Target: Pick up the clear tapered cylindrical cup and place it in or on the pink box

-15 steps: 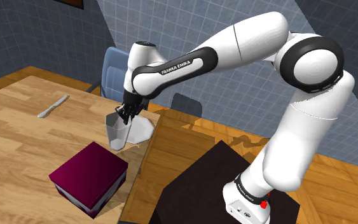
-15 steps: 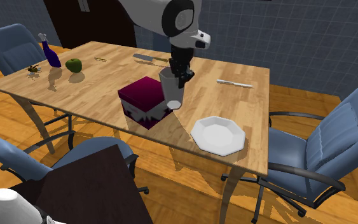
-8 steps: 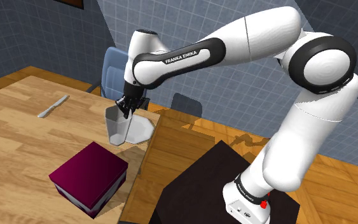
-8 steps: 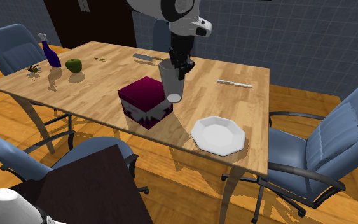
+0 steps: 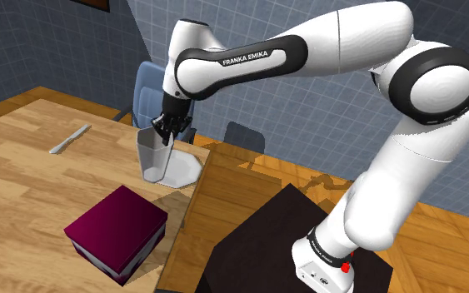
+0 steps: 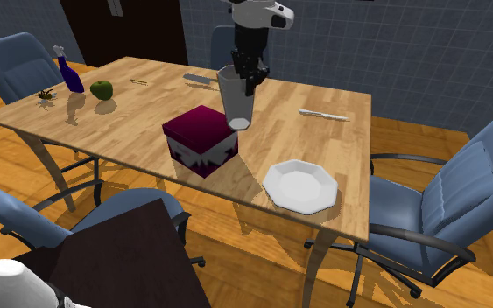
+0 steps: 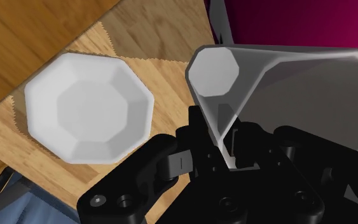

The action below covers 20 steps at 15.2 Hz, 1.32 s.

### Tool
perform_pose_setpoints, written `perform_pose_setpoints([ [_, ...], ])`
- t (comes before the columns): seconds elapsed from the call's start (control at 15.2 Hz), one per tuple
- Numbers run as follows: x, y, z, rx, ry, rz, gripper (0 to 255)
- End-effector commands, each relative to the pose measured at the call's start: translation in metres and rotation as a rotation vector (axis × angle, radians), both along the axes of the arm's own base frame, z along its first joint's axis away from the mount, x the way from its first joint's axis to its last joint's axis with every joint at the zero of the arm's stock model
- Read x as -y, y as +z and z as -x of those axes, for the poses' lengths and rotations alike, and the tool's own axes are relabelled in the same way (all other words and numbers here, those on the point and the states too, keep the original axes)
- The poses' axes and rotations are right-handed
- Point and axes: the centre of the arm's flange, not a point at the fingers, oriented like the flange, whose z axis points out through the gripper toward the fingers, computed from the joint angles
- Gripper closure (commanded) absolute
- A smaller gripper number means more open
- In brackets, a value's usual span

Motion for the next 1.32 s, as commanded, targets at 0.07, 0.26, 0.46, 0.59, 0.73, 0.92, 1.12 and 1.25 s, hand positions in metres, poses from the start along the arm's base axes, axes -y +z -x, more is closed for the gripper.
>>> perform_pose_setpoints([
  [0.07,0.0,0.016,0.0,0.0,0.0,0.0,255],
  [0.26,0.0,0.032,0.0,0.0,0.0,0.0,255],
  [0.46,-0.022,0.046,0.011,0.0,0.0,0.0,255],
  [0.59,-0.044,0.055,0.021,0.0,0.0,0.0,255],
  [0.73,-0.067,0.064,0.032,0.0,0.0,0.0,255],
  [0.92,-0.1,0.078,0.048,0.0,0.0,0.0,255],
  [1.12,-0.134,0.092,0.063,0.0,0.0,0.0,255],
  [1.25,-0.145,0.091,0.068,0.0,0.0,0.0,255],
])
